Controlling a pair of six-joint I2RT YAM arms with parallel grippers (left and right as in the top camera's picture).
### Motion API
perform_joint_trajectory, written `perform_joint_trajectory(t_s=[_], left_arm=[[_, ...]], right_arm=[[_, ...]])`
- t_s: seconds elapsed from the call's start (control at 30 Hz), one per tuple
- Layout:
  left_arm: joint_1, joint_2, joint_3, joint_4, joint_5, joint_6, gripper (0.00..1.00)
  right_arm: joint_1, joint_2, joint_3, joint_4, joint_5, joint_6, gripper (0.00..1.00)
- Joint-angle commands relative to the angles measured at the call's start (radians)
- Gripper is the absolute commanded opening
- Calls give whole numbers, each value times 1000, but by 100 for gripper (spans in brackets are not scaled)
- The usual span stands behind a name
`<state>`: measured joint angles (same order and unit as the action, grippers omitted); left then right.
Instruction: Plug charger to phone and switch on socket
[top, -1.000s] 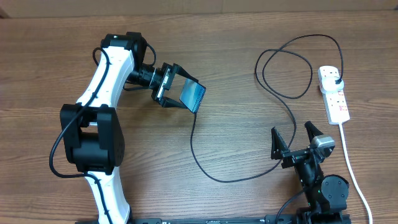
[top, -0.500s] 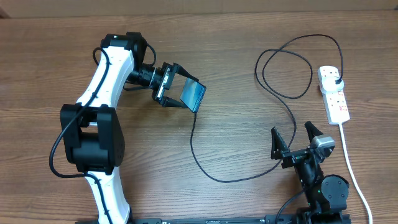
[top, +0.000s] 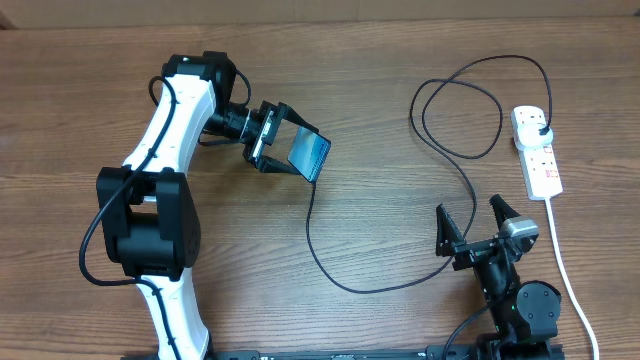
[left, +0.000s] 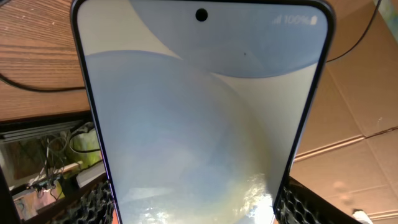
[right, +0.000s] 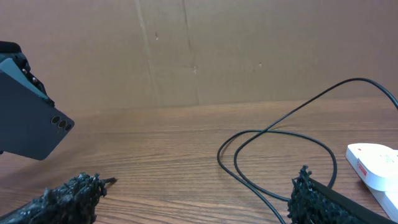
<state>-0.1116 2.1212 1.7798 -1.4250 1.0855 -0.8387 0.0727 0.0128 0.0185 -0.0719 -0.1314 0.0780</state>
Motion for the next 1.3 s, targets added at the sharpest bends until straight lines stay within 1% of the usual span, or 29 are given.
perform_joint_trajectory(t_s=[0.0,0.17,0.67,0.8,0.9,1.0,1.1,1.27], left_arm=[[-7,-5,31,-4,21,30,52],[-7,-5,31,-4,4,43,54],[-7,-5,31,-3,0,58,54],[-7,-5,31,13,-70,56,54],[-7,-5,31,33,-137,37,54],[-7,-5,31,53,-173,18,55],[-8,-5,31,81,-177,18,55],[-17,-5,31,96,-183,14,55]], right_arm=[[6,-10,-11,3,-3,3,100],[6,-10,-11,3,-3,3,100],[6,-10,-11,7,-20,10,100],[6,-10,-11,24,-66,127,100],[6,-10,-10,22,-91,190,100],[6,-10,-10,23,-158,201,100],[6,-10,-3,22,-186,268,100],[6,2,49,23,-274,279,100]])
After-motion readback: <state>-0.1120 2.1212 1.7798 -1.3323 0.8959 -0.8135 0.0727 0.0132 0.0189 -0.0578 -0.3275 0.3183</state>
